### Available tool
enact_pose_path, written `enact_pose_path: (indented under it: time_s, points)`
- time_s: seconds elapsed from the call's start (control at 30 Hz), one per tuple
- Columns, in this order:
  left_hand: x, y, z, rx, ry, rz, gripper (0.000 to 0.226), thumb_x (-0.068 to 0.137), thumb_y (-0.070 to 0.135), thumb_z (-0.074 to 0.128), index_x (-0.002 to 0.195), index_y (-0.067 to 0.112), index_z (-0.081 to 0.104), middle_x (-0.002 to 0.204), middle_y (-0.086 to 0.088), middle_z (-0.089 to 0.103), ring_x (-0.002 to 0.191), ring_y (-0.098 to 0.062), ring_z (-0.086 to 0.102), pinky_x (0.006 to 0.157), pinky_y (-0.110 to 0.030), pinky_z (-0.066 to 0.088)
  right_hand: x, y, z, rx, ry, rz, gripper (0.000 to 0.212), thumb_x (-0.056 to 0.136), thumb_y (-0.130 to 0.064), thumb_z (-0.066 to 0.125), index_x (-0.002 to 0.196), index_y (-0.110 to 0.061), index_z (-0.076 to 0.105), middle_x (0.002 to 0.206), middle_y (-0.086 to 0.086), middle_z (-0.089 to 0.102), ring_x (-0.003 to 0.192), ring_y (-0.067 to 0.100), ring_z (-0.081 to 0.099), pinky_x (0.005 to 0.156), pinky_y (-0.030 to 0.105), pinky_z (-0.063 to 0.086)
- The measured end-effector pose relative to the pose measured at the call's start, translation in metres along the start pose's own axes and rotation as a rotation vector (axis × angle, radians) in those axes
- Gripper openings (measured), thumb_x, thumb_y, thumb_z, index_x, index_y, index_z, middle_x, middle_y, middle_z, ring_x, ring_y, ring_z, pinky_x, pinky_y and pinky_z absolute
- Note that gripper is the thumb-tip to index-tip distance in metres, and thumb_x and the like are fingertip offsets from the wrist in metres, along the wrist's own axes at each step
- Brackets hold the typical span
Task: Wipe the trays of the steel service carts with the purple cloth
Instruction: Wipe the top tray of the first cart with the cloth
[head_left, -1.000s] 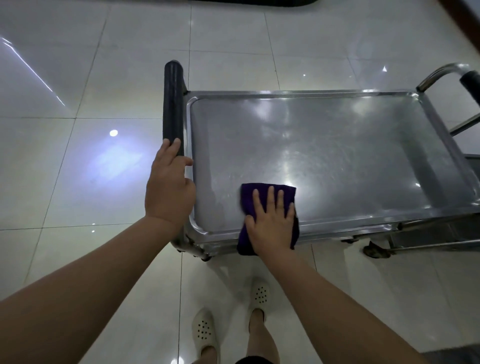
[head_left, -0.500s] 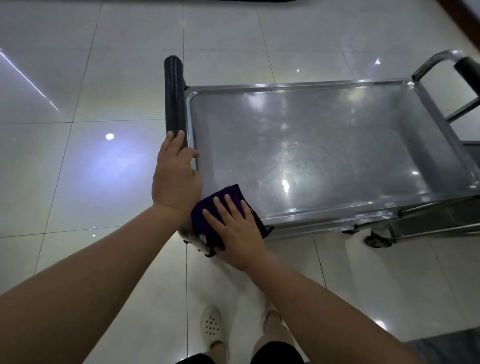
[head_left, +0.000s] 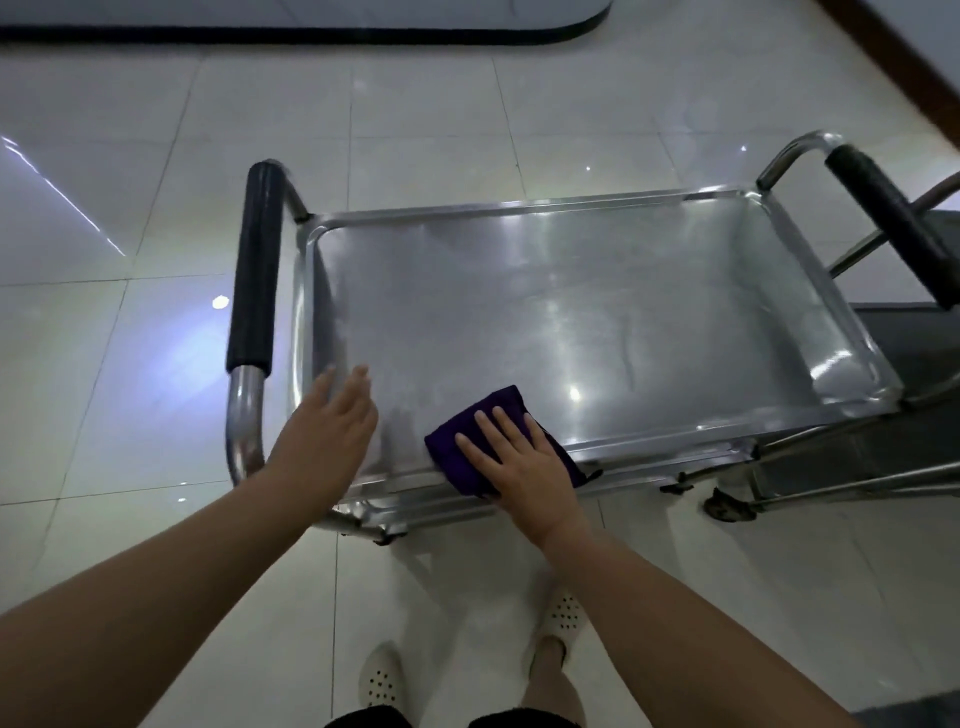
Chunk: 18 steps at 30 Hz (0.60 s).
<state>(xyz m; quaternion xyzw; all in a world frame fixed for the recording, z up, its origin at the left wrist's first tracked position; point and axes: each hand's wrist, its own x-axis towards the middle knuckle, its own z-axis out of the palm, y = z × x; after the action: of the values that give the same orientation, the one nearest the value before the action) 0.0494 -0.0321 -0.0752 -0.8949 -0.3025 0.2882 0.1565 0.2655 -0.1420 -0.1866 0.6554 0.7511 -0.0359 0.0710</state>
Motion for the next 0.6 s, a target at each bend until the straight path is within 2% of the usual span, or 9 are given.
enact_pose_path:
  time_s: [0.13,0.23,0.4,0.6]
  points:
    - [0.035,0.054,-0.027,-0.24,-0.004,0.025,0.066,0.099,0.041,0.039,0.151,0.009,0.014,0.159,-0.013,0.01,0.147,-0.028,0.002,0.117,-0.044,0.0,-0.028,0.067,0.007,-0.013,-0.021,-0.002,0.108,0.06,-0.035,0.089,0.148,-0.026,0.027,0.149,0.01,0.042,0.138,0.031,0.039,0.111,0.051,0.032]
    - [0.071,0.096,-0.06,-0.367,0.02,0.047,0.068,0.097,0.047,0.037,0.151,0.013,0.015,0.159,-0.008,0.014,0.146,-0.023,0.009,0.118,-0.039,0.003,-0.053,0.119,0.011,-0.013,0.008,0.011,0.103,0.063,-0.037,0.087,0.147,-0.025,0.029,0.148,0.011,0.044,0.136,0.031,0.041,0.11,0.051,0.035]
    - [0.124,0.16,-0.115,-0.452,0.007,0.074,0.082,0.093,0.055,0.042,0.153,0.014,0.005,0.16,-0.007,0.004,0.147,-0.022,0.004,0.117,-0.037,0.0,-0.089,0.203,0.018,-0.035,0.027,0.038,0.094,0.066,-0.038,0.084,0.144,-0.025,0.033,0.146,0.01,0.046,0.135,0.031,0.043,0.109,0.051,0.034]
    - [0.173,0.214,-0.164,-0.446,-0.059,0.085,0.1,0.086,0.064,0.045,0.152,0.012,-0.01,0.159,-0.011,-0.014,0.147,-0.026,-0.007,0.119,-0.042,-0.002,-0.129,0.293,0.025,-0.072,-0.013,0.074,0.096,0.065,-0.041,0.085,0.145,-0.025,0.033,0.148,0.01,0.044,0.136,0.03,0.041,0.111,0.049,0.028]
